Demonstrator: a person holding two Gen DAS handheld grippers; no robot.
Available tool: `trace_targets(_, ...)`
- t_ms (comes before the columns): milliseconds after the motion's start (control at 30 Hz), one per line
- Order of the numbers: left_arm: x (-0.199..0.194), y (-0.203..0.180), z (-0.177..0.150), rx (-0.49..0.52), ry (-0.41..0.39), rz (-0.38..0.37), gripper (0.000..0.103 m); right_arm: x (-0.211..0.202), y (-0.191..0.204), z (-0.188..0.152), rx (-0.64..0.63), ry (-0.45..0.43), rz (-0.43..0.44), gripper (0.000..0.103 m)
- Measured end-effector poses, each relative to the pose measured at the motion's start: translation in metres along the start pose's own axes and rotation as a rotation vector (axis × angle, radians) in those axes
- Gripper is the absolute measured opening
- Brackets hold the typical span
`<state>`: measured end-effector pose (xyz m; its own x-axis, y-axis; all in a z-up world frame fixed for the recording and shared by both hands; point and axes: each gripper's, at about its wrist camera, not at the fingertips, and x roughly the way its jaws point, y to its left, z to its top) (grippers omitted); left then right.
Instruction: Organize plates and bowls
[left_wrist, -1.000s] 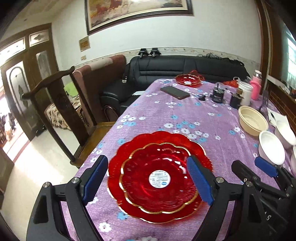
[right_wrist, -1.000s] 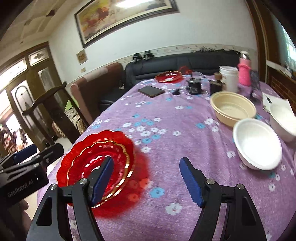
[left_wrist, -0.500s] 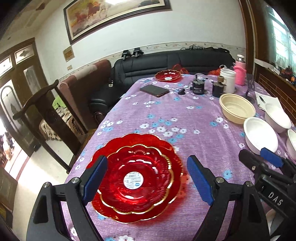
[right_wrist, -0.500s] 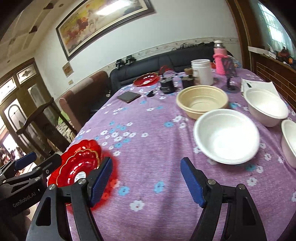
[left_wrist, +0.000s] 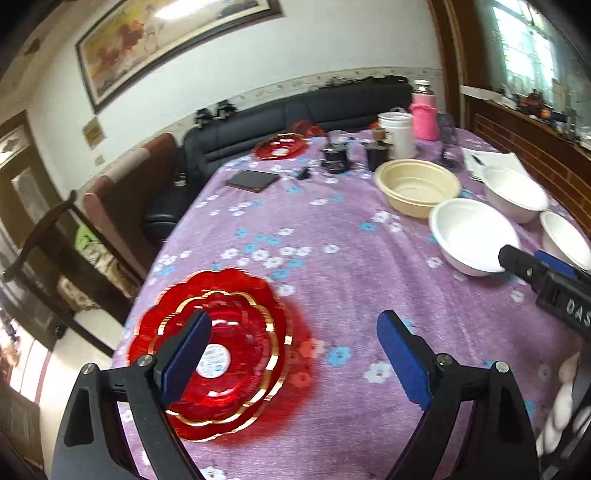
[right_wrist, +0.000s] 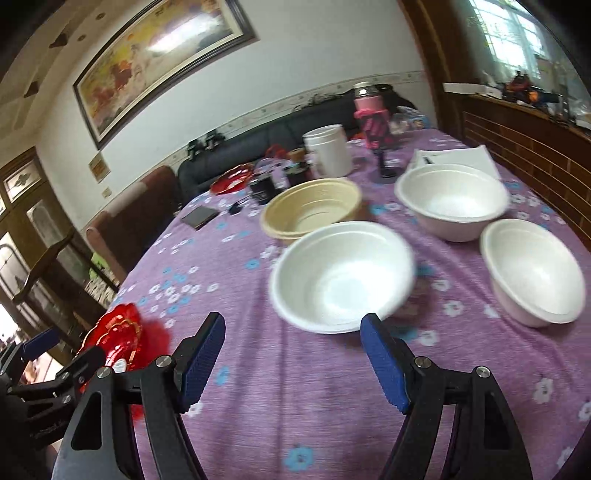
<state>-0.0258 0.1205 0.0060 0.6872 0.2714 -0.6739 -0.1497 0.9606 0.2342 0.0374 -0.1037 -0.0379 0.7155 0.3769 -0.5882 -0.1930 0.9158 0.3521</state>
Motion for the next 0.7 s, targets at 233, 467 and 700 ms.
trace_targets(233, 0.007, -0.017, 0.004, 0.012, 0.022, -0.102, 0.091, -0.001, -0.045, 0.006, 0.081, 0.015, -0.062, 0.08)
trace_targets(467, 0.012, -0.027, 0.01, 0.004, 0.024, -0.096, 0.091, 0.038, -0.057, 0.03, 0.167, 0.107, -0.002, 0.08)
trace_targets(700, 0.017, -0.026, 0.015, 0.009, 0.01, -0.011, 0.091, 0.067, -0.042, 0.035, 0.109, 0.08, -0.046, 0.08)
